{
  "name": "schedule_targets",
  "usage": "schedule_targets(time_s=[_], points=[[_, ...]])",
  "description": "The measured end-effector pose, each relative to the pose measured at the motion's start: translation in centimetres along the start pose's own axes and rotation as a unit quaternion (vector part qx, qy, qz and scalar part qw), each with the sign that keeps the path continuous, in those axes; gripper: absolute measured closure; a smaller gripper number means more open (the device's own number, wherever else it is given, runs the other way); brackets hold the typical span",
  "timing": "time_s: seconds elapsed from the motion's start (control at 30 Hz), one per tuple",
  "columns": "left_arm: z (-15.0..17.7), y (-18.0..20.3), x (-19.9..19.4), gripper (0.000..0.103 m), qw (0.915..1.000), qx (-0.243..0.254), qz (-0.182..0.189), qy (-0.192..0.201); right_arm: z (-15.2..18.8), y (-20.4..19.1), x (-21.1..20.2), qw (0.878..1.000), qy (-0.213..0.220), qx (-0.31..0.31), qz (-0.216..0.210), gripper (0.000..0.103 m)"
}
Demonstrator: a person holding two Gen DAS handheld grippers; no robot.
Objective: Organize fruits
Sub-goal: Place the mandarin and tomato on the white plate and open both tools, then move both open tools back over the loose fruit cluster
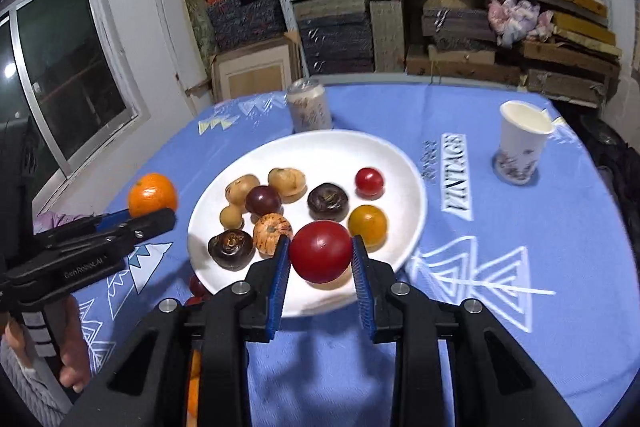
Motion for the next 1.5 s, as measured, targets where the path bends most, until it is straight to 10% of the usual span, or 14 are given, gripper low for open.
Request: schedule_targets(time_s=[0.5, 0.9, 1.07, 1.2, 1.5], points=[[0.2, -1.4, 4.7, 0.058, 0.9997, -0.005, -0.013, -0.019, 1.0, -5.6, 5.1, 0.996, -0.037, -0.079, -0.009, 0.071], [-0.6, -4.0, 0.4, 0.042, 0.9986, -0.049, 0.011, 0.015, 0.7, -3.5, -1.2, 0.998, 0.047, -0.032, -0.012, 0.043], [2.9, -6.9, -5.8, 0.017, 0.9940, -0.058, -0.027, 0.089, 4.8, -3.3, -8.3, 0.993, 0.120, -0.015, 0.011, 0.013], [8.1, -7.6, -6.6, 0.016, 0.9902, -0.014, -0.098, 0.099, 8.4, -3.7, -8.7, 0.994, 0.097, 0.005, 0.046, 0.011], [10.5, -5.5, -7.1, 0.011, 0.9895, 0.055, -0.088, 0.100, 9.5, -5.6, -8.7, 0.994, 0.089, -0.025, 0.062, 0.006]])
Point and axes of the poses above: each gripper's, at about its wrist camera, not at the fingertips, and x roughly the way its jaws point, y to its right, z to its underside, the point moved 1 cm from there along x, roughly the way its jaws point, and after that the axes turned 15 degrees about -x, right-handed, at the moved point
